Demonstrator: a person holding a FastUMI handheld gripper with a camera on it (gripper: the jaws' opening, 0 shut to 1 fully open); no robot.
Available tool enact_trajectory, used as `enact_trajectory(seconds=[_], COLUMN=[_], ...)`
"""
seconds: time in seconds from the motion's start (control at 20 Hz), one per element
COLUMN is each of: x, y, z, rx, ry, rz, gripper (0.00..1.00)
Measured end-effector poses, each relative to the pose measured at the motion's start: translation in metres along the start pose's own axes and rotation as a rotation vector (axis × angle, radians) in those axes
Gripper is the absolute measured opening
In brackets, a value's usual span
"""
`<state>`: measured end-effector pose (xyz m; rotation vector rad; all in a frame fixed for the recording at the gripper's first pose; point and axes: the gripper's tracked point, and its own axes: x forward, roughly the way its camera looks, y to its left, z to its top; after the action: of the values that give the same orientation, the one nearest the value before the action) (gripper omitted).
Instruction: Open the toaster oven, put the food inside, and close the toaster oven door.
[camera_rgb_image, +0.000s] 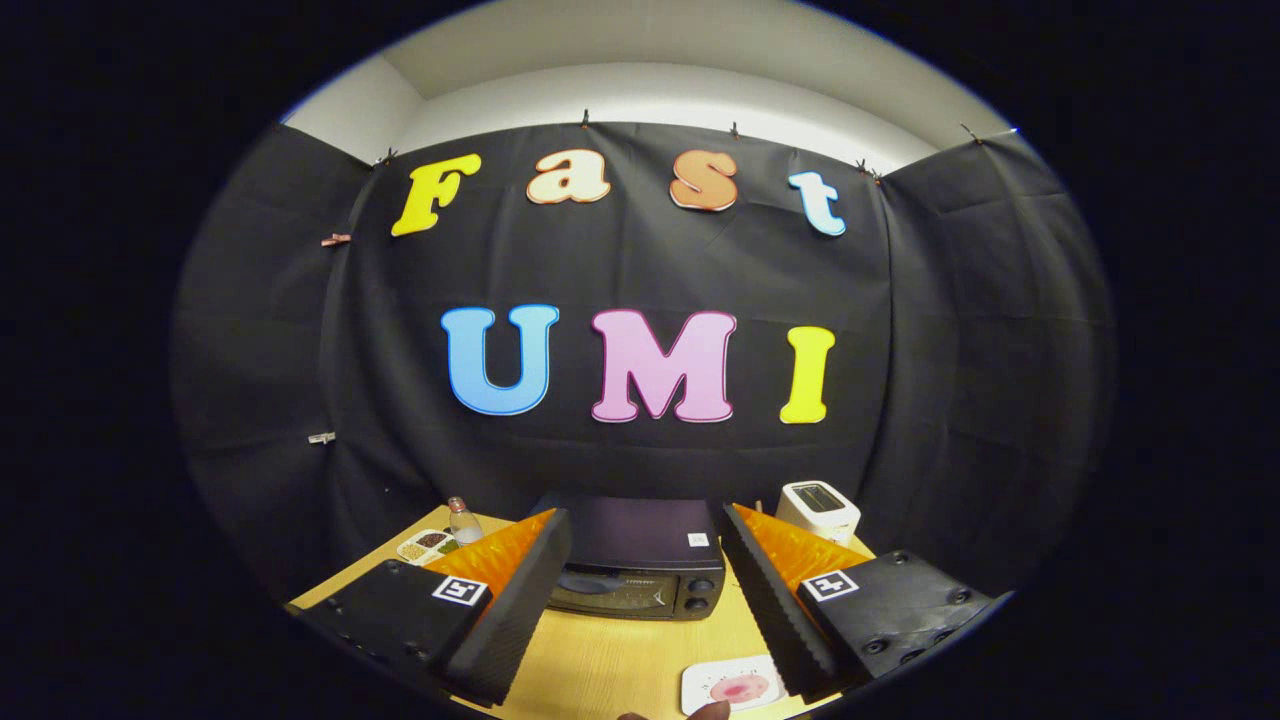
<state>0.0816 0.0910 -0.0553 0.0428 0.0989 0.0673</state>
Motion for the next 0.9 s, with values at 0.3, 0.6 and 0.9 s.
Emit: enact_trajectory(seconds=[0.3,0.6,0.9], x=[0.077,0.134,0.179], y=[0.043,0.06,0.074], z=[-0.08,-0.157,-0.208], rx=[0.036,0.075,0.064], ry=[0.163,0.301,0.384], rz=[0.027,0.006,-0.006], gripper=[0.98,0.98,0.98])
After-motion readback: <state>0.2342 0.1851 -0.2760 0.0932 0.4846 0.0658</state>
